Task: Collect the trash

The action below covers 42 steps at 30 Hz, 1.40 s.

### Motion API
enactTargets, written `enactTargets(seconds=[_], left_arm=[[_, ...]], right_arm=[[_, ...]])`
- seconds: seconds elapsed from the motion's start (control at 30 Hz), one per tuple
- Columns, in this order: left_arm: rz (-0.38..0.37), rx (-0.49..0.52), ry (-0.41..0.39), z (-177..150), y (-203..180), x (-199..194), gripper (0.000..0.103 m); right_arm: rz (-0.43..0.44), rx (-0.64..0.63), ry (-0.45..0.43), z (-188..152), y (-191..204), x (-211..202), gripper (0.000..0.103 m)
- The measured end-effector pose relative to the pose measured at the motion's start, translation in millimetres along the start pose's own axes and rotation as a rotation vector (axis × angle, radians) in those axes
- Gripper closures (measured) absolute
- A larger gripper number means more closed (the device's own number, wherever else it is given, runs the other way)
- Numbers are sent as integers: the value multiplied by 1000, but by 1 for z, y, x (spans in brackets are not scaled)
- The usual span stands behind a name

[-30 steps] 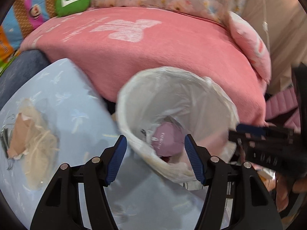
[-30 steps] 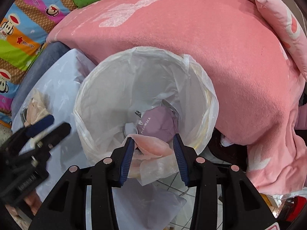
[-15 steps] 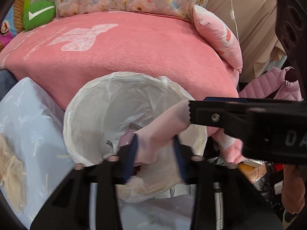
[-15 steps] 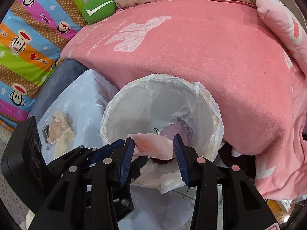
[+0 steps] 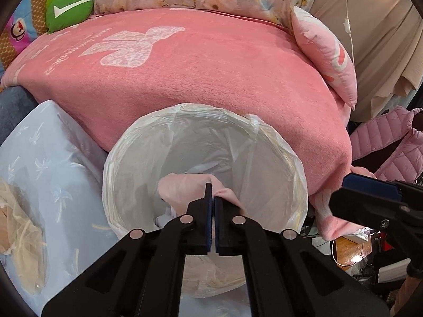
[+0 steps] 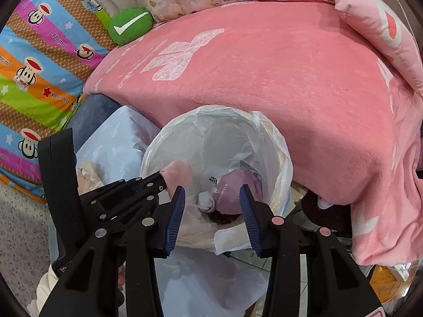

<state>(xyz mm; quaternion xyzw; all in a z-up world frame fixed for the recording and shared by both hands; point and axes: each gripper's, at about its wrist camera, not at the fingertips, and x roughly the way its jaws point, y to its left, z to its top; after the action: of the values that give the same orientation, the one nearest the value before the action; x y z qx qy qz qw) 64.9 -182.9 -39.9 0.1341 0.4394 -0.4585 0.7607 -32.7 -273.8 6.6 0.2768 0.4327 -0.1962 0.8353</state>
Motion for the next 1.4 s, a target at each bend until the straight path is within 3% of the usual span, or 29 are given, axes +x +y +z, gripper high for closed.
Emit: enactTargets(seconds=[0.1,0.17,0.23,0.3,0.43,0.77,1.4], left_arm=[[-3,-26,23,0,3,-3,91],[15,-40,32,1,6,-5,46],[42,-43,10,0,9,-11,36],[38,-26,25,0,10,-12,35],[107,15,28,-5,13,-13,35],[186,-75,-42,-16,44,-44,35],[416,-372,-136,-61,167,-117,35]], right_arm=[[-18,-13,-9,-1,1,-1,60],[-19,-14,-10,0,1,-1,60],[-16,-14,-10,0,1,-1,60],[-18,-19,-10,-1,2,0,60],[-28,-25,-10,-3,3,1,60],[-14,-86,-27,-6,33,5,57],[125,-303,-37,-34,175,38,55]])
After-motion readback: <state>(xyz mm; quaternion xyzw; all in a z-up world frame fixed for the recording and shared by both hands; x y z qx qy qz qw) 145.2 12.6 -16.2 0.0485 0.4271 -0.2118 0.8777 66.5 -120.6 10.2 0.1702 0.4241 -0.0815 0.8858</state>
